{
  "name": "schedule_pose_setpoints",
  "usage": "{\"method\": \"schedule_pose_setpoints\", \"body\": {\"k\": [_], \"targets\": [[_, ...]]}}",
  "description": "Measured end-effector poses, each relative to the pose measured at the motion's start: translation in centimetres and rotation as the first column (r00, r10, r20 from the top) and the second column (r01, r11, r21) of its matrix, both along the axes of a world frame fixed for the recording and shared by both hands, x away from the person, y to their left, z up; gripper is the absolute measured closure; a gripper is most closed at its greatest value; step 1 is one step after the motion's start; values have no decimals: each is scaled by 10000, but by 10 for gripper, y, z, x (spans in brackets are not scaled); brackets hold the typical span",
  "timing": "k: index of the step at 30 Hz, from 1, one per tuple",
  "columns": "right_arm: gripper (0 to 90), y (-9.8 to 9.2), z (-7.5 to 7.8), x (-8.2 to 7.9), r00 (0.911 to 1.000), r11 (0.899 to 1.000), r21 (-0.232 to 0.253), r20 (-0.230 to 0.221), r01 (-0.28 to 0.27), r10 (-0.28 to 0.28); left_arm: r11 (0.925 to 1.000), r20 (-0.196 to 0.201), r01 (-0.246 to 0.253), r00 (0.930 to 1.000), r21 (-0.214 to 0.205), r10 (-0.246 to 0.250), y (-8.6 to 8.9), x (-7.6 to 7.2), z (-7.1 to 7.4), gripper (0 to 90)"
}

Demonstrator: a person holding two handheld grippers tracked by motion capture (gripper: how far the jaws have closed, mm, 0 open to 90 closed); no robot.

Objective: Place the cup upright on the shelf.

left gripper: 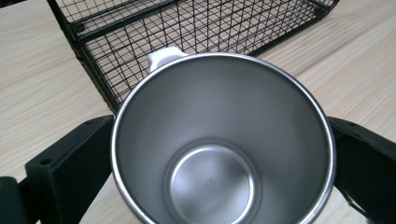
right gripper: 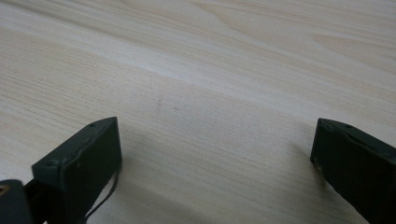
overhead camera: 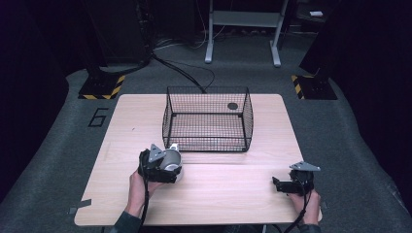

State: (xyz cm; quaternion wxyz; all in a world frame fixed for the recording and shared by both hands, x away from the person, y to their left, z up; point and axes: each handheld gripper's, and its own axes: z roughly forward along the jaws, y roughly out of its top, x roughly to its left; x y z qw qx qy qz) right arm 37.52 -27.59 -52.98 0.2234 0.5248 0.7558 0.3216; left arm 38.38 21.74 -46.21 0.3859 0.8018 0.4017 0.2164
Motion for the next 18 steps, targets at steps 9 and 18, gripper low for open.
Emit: {"method": "schedule_pose_setpoints", "body": {"k": [9, 18], "targets": [[15, 0, 0, 0, 10000, 10000, -13, 15, -21, 21, 9999, 58, -121, 9999, -28, 121, -2, 2, -2, 48], [15, -1, 0, 1, 10000, 10000, -55, 58, -71, 71, 9998, 91, -175, 9998, -106, 176, -2, 1, -3, 60]]}}
